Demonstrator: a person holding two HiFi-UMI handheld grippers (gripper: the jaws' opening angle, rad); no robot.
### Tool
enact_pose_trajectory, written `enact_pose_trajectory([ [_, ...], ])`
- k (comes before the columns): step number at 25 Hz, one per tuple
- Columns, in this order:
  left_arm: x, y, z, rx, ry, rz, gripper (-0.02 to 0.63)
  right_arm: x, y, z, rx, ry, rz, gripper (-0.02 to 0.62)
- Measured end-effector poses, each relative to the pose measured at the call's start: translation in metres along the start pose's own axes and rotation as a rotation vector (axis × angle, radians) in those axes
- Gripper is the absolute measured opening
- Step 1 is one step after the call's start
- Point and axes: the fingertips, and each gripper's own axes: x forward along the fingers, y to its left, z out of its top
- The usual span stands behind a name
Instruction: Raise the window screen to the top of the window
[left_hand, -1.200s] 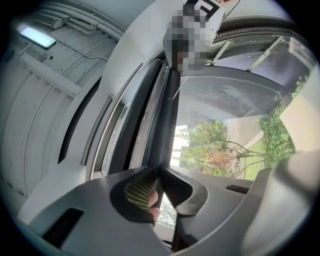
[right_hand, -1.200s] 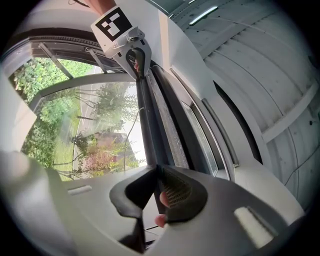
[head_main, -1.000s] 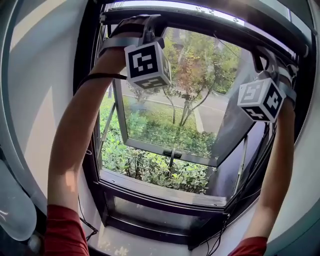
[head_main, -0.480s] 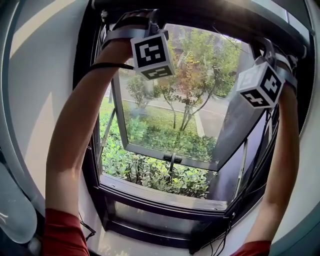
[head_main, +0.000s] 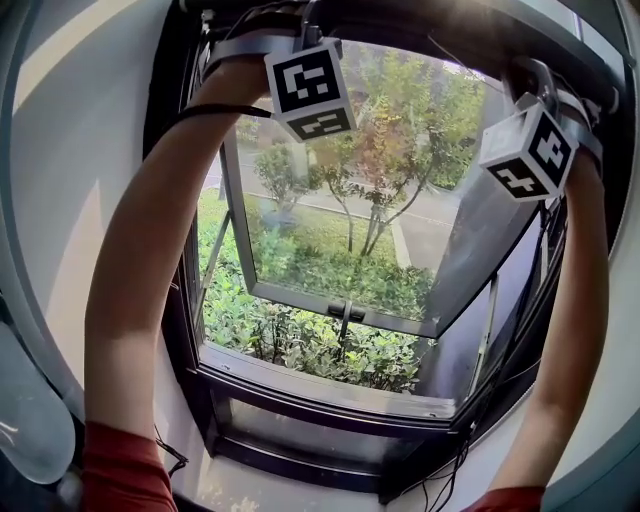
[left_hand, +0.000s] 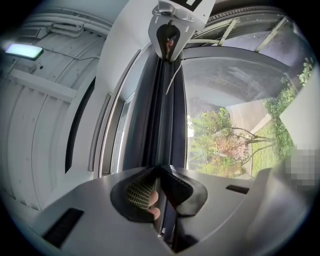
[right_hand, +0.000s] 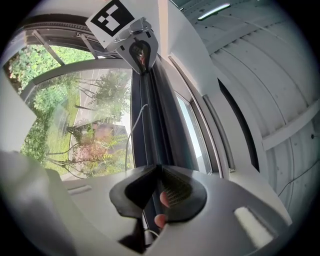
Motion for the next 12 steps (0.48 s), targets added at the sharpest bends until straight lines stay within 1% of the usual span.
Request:
enact_pose_trajectory([
  [7, -0.006, 0.0, 0.0, -0.023, -0.014, 0.032, 0.043, -0.004, -0.001, 0.0, 0.066, -0.004, 0.004, 0.057],
  [9, -0.011, 0.002, 0.003, -0.054, -0.034, 0.049, 0.043, -0.006, -0.001, 0.001, 0.081, -0.013, -0.006, 0.057],
  [12, -0.023, 0.01, 0.01, -0.13, -0.087, 0.11, 0.043, -0.012, 0.004, 0.001, 0.119, -0.025, 0.001, 0.057],
])
